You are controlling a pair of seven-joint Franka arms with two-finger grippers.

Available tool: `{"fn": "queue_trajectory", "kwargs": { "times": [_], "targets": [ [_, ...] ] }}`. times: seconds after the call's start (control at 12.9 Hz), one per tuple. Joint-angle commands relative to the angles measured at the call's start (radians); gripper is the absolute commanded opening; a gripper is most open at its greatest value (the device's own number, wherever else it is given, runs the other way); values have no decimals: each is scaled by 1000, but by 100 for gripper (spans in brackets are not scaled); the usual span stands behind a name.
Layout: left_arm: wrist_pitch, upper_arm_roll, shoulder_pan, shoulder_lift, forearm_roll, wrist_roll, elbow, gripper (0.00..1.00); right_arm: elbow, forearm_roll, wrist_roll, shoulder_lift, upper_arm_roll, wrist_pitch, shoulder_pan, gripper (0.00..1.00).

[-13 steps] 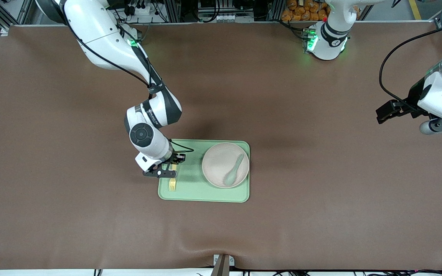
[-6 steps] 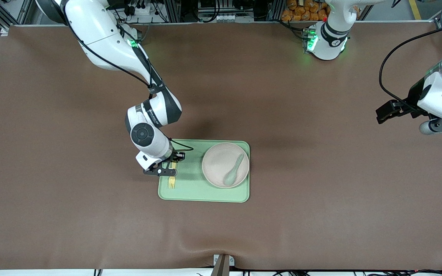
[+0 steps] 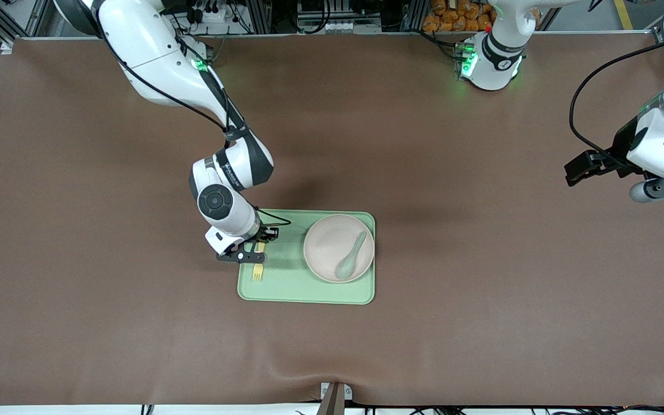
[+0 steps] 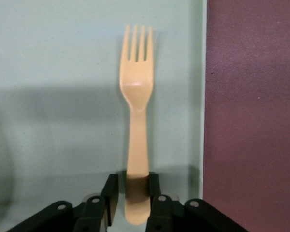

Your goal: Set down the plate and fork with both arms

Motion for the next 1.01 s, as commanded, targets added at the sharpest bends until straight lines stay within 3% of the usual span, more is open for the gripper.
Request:
{"fn": "queue_trajectory", "kwargs": {
  "times": [0.0,0.31,0.93],
  "targets": [
    [11,-4,5,-6,-15,2,-8,100,-20,-10,-8,-16,7,9,-2,100],
    [11,-2,5,-6,-15,2,-6,100,-15,-10,-10,-33,7,3,1,100],
    [11,-4,5,-6,-13,4,-4,100,-12,-39,-42,-191,-5,-125,-20,100]
  ]
}}
